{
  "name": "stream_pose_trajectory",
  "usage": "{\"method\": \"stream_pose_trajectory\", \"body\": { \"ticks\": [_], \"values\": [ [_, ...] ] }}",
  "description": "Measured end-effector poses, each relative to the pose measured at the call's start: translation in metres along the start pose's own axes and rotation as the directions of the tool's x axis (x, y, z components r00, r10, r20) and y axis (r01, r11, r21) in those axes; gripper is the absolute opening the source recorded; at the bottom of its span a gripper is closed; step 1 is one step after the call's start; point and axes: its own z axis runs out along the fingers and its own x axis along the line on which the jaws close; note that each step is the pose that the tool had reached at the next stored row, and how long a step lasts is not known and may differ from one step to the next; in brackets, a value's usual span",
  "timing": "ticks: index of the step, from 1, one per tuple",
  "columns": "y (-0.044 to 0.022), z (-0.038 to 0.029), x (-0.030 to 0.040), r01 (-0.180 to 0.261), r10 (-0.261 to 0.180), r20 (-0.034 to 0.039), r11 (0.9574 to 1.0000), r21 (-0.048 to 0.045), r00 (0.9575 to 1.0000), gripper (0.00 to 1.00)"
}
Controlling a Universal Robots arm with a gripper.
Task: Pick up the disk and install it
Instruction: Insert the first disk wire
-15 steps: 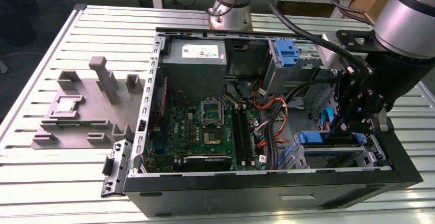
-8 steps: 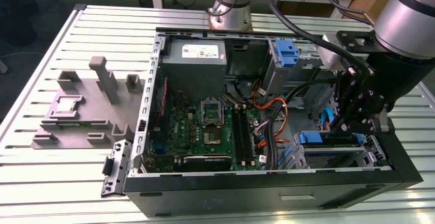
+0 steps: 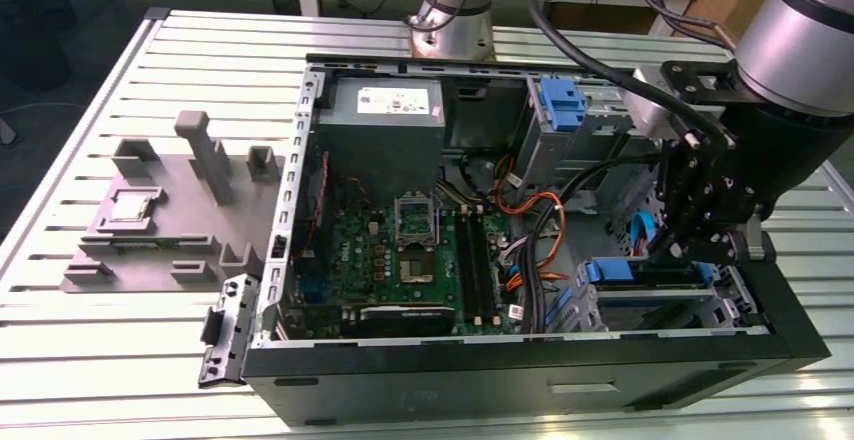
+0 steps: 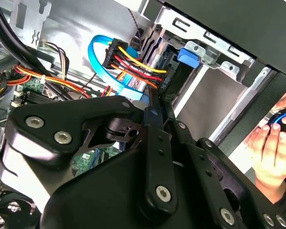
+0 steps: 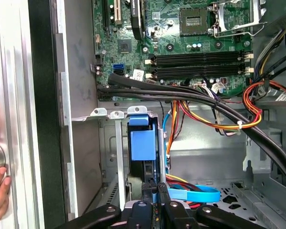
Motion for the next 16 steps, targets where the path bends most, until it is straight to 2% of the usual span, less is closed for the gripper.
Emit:
{"method": "stream_pose_trajectory", "body": {
  "ticks": [16],
  "values": [
    [-0.0006,-0.0009,0.0019,0.007,-0.007,0.0006,1.0000,0.0004,1.0000,0.16]
  ]
}}
